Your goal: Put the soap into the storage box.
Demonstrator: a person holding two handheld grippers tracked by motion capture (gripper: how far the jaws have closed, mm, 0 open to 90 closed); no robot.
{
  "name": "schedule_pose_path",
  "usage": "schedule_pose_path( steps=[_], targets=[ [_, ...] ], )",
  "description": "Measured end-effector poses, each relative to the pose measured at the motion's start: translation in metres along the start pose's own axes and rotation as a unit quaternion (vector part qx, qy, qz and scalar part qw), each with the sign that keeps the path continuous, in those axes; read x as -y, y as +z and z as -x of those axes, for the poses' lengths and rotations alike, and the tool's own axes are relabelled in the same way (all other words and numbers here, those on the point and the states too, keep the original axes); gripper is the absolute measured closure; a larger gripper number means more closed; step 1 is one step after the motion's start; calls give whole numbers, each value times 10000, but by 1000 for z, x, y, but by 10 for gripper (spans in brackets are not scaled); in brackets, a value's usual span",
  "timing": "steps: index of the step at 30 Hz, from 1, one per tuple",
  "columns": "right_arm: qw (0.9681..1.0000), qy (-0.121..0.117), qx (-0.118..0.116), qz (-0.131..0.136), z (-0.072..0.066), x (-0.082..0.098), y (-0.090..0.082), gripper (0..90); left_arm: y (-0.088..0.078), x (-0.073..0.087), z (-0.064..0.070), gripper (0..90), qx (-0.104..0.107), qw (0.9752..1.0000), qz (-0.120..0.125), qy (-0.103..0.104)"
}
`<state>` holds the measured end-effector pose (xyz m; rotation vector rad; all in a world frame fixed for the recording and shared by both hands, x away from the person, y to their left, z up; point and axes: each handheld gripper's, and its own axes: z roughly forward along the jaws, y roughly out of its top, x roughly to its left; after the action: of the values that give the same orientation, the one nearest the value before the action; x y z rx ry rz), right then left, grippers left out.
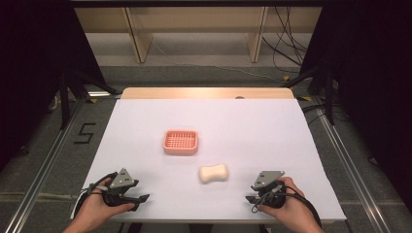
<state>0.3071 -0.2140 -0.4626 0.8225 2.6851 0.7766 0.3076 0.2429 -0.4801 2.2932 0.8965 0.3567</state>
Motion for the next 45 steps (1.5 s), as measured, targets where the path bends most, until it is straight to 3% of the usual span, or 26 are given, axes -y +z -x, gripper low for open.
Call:
schedule_pose_path(
  steps=[1,7,9,13,14,15,17,18,20,21,23,24,28,29,30,31,32,33,34,35,36,37,40,45],
  targets=[
    [9998,-200,-29,-27,2,-3,1,561,1,0,0,334,19,10000,-1,-17],
    [9961,-652,-193,-555,4,-27,2,490,2,0,0,322,33,9999,-89,34],
    [9928,-972,-171,-683,7,-37,5,483,2,0,0,316,-5,9999,-71,109],
    [9859,-1273,-269,-1051,12,-57,10,466,2,0,-1,313,11,9999,-108,121],
    [9852,-1212,-314,-1174,13,-62,10,465,2,0,-1,312,21,9998,-132,112],
    [9814,-1472,-375,-1171,17,-66,12,465,2,-1,-1,312,25,9998,-125,120],
    [9803,-1465,-388,-1263,19,-75,13,462,3,0,-1,310,23,9999,-109,111],
    [9811,-1351,-343,-1339,18,-78,13,462,4,0,0,310,32,10000,-71,24],
    [9780,-1573,-385,-1319,21,-86,16,463,3,0,-1,311,-2,9999,-71,104],
    [9774,-1586,-377,-1343,21,-89,17,462,4,0,0,310,17,10000,-58,0],
    [9760,-1648,-421,-1359,22,-94,18,460,3,1,0,310,14,10000,-67,-15],
    [9736,-1790,-326,-1381,23,-98,20,457,2,1,0,310,24,10000,-49,-38],
    [9723,-1715,-307,-1556,21,-105,23,442,1,3,-1,310,-32,9999,-81,56],
    [9701,-1835,-343,-1551,22,-107,26,439,1,3,-1,310,-28,10000,-74,39],
    [9706,-1754,-310,-1617,21,-109,27,438,0,3,-1,310,-29,9999,-126,31],
    [9661,-2058,-407,-1501,23,-112,30,437,0,4,-1,311,-30,10000,-63,22],
    [9647,-2142,-415,-1475,24,-114,32,436,0,4,-1,310,-33,10000,-64,18],
    [9682,-1920,-386,-1558,22,-115,31,434,0,4,-1,310,-37,10000,-64,18],
    [9677,-1901,-360,-1617,21,-116,32,433,0,5,-1,310,-45,10000,-76,17],
    [9644,-2112,-443,-1525,23,-120,34,430,-1,5,-1,310,-49,10000,-79,8],
    [9657,-1967,-424,-1640,21,-121,34,427,-1,5,-1,310,-54,10000,-79,-7],
    [9633,-2127,-484,-1564,24,-123,36,425,0,6,-1,310,-26,9999,-75,-102],
    [9616,-2140,-478,-1651,24,-129,40,413,-2,6,-1,310,39,9999,-105,-104],
    [9584,-2262,-557,-1650,23,-139,46,399,-2,6,-2,309,-45,9999,-132,-30]
  ],
)
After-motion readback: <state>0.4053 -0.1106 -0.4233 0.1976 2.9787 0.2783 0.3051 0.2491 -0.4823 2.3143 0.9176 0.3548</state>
